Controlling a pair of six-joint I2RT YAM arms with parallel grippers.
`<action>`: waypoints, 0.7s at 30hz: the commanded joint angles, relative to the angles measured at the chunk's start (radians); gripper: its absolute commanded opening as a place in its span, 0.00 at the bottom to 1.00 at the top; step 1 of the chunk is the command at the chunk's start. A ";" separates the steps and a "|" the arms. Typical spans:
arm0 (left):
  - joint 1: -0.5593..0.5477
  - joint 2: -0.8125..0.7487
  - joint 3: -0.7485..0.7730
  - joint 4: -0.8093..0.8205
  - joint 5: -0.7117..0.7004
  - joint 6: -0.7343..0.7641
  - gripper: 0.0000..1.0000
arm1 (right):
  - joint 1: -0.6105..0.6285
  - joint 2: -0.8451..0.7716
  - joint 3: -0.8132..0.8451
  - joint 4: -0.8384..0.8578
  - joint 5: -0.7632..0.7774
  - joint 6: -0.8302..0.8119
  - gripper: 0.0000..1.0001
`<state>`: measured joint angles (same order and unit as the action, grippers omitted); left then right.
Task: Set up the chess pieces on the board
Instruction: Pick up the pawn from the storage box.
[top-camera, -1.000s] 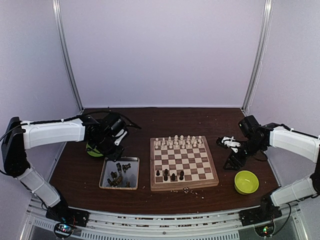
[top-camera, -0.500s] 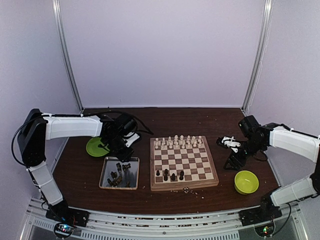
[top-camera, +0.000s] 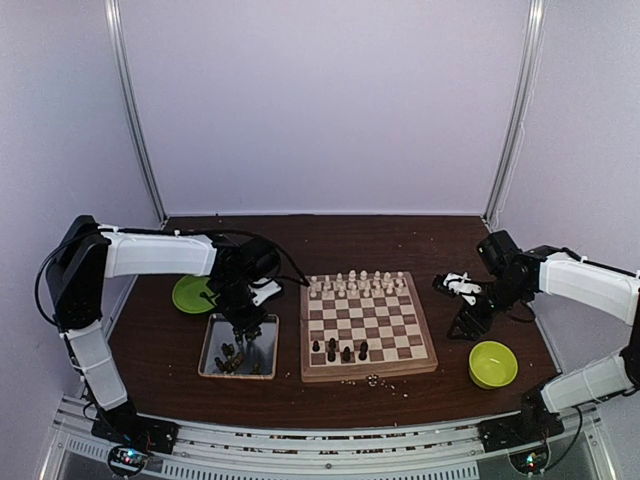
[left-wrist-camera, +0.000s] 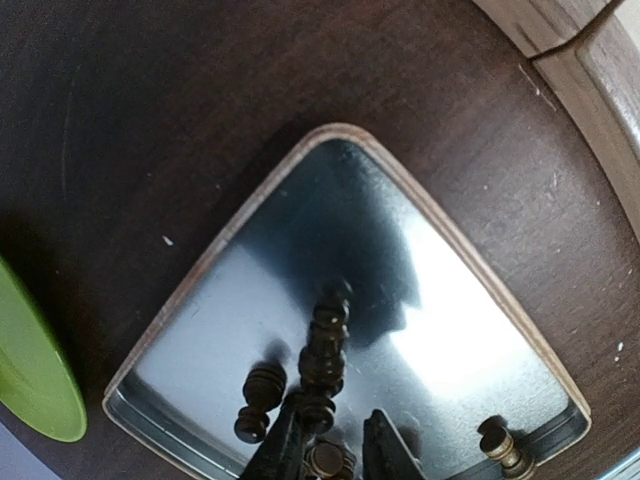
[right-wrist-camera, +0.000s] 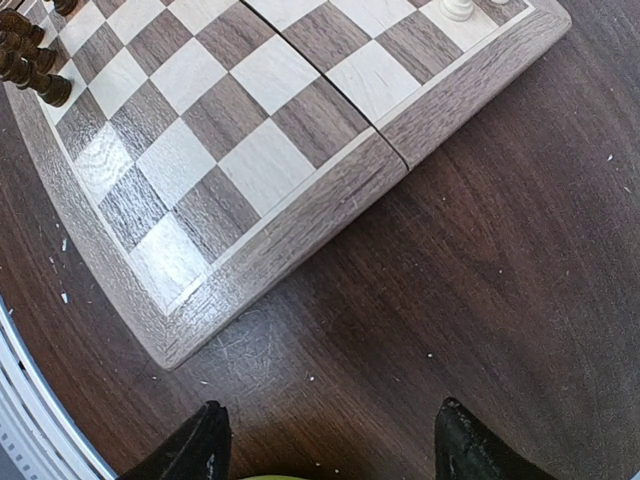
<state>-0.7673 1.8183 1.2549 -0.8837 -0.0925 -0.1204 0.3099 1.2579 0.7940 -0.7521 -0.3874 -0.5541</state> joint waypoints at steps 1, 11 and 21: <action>-0.016 0.029 0.031 -0.022 -0.009 0.006 0.22 | 0.005 -0.009 0.021 -0.007 0.009 -0.007 0.70; -0.029 0.062 0.054 -0.049 -0.056 -0.009 0.21 | 0.006 -0.012 0.022 -0.008 0.006 -0.007 0.70; -0.033 0.079 0.067 -0.047 -0.087 -0.028 0.25 | 0.005 -0.014 0.021 -0.009 0.005 -0.007 0.70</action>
<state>-0.7933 1.8771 1.2892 -0.9192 -0.1623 -0.1333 0.3099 1.2575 0.7940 -0.7525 -0.3874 -0.5545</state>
